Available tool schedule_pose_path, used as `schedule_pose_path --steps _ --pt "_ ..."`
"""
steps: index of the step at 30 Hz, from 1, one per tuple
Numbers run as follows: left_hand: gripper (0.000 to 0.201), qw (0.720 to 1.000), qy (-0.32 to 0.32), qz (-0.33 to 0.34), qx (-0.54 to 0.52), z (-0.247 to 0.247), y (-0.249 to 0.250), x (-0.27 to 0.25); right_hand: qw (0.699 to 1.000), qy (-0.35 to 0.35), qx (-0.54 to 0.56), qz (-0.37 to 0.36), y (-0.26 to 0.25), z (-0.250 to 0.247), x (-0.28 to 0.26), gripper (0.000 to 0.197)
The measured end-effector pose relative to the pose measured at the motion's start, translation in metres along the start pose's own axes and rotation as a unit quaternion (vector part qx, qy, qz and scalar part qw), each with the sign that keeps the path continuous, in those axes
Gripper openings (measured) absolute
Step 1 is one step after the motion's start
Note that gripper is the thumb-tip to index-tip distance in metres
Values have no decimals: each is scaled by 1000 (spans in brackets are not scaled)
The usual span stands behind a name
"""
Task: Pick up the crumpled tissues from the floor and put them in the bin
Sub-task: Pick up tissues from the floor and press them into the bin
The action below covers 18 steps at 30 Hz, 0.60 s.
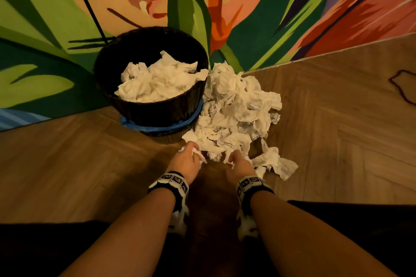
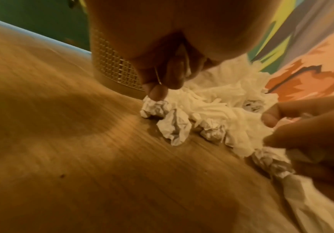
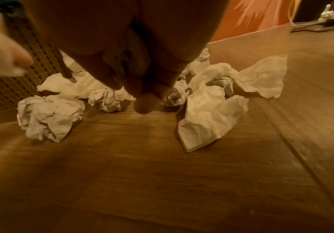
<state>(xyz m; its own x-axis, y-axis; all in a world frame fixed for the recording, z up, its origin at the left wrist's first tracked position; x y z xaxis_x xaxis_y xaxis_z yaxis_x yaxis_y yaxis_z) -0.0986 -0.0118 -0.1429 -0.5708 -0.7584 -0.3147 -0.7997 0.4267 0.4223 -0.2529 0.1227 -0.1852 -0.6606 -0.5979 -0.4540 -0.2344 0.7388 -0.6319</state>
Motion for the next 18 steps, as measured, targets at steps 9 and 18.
schedule_pose_path --steps 9,18 --pt "43 998 -40 35 36 13 14 -1 995 -45 -24 91 32 2 -1 65" --pt "87 976 -148 102 120 51 51 12 995 -91 -47 12 17 19 -11 12"
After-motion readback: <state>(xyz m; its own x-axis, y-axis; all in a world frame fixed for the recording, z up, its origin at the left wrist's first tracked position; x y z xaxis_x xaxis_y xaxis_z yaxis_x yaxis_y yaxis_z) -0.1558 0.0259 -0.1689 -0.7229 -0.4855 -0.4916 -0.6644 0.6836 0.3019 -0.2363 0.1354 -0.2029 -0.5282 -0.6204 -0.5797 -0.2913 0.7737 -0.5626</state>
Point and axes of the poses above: each hand's wrist, its own x-axis towards the middle knuckle, its own z-axis out of the palm, y = z × x, the point moved 10 cm from there along x, towards the middle knuckle, and after that the axes turned 14 degrees about x, right-handed, at the moved point
